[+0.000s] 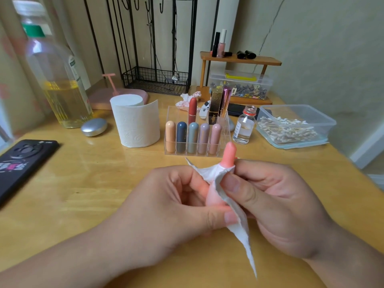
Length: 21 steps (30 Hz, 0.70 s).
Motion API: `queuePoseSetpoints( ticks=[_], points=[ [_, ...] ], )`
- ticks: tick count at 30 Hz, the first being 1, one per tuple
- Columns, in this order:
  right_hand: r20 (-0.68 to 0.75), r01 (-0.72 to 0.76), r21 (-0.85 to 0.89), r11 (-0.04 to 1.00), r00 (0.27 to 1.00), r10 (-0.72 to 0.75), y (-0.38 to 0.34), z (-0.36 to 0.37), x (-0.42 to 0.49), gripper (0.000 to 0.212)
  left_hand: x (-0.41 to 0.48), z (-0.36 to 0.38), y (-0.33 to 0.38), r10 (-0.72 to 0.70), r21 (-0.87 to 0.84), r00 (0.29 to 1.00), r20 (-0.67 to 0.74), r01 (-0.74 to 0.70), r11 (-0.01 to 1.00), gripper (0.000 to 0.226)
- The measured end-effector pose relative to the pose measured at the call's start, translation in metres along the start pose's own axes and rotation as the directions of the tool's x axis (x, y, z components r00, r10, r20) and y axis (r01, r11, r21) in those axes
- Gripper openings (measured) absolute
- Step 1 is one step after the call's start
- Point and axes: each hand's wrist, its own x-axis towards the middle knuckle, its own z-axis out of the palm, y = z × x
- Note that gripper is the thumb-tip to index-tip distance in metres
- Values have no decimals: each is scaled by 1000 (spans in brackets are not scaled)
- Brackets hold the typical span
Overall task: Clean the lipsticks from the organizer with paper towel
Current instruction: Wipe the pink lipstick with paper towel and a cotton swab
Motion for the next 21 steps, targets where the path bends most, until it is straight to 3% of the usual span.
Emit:
queuePoseSetpoints(
  ticks=[3, 5, 14, 21],
  points=[
    [22, -37, 78, 996, 999, 36, -2, -1, -1, 21, 5, -6, 3, 25, -259, 951, 307, 58, 964, 31],
    [43, -40, 106, 994, 998, 36, -2, -4, -1, 22, 6, -6, 3, 43, -321, 923, 383, 89, 943, 32],
    [33, 4, 59, 998, 999, -6, 2, 1, 2, 31, 1, 4, 7, 65, -176, 996, 59, -54, 983, 7],
    [2, 31, -52, 998, 1000, -31, 1, -1, 1, 25, 2, 1, 7, 30, -164, 987, 158, -3, 986, 14]
  ],
)
